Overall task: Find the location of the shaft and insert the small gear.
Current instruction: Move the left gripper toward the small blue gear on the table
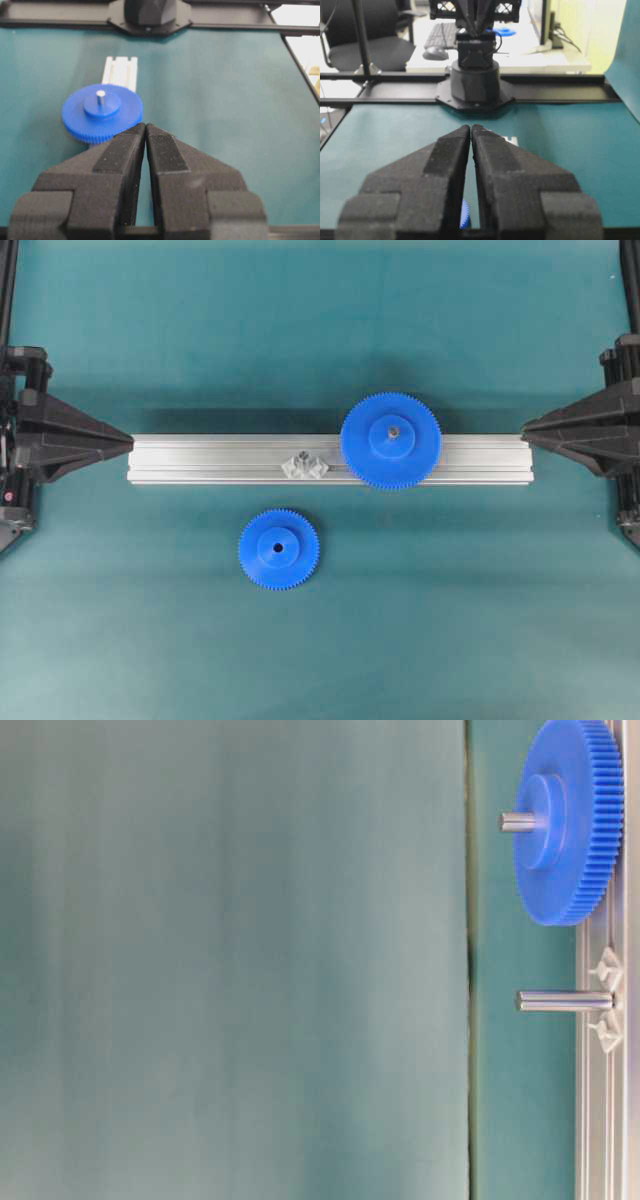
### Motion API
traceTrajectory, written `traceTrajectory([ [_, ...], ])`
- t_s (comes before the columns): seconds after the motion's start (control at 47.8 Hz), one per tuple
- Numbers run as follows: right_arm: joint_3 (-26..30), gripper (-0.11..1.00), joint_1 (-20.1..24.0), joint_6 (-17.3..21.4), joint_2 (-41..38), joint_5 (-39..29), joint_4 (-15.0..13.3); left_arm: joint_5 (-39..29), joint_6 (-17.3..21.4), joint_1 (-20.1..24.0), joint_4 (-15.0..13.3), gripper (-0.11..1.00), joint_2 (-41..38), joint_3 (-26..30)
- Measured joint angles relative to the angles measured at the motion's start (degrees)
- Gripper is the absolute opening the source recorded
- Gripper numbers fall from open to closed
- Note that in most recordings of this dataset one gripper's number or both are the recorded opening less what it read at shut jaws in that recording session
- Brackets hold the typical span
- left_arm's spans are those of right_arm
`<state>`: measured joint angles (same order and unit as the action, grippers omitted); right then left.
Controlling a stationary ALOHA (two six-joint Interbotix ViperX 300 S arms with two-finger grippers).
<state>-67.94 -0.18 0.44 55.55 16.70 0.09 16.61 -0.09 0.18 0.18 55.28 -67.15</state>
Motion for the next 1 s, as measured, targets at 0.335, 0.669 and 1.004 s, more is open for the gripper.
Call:
traceTrajectory([
  [0.335, -1.2, 0.20, 0.3, 4.8, -2.4, -19.2, 3.4, -6.5, -4.6, -0.2, 0.5, 0.01, -3.9, 0.5],
  [0.669, -1.1, 0.20, 0.4, 5.2, -7.4, -22.5, 2.8, -7.6, -6.9, -3.9, 0.5, 0.01, -18.5, 7.0],
  [1.004, -0.9, 0.20, 0.4, 5.2, -11.6, -23.2, 2.6, -11.1, -10.2, -6.1, 0.6, 0.12, -31.6, 13.9],
])
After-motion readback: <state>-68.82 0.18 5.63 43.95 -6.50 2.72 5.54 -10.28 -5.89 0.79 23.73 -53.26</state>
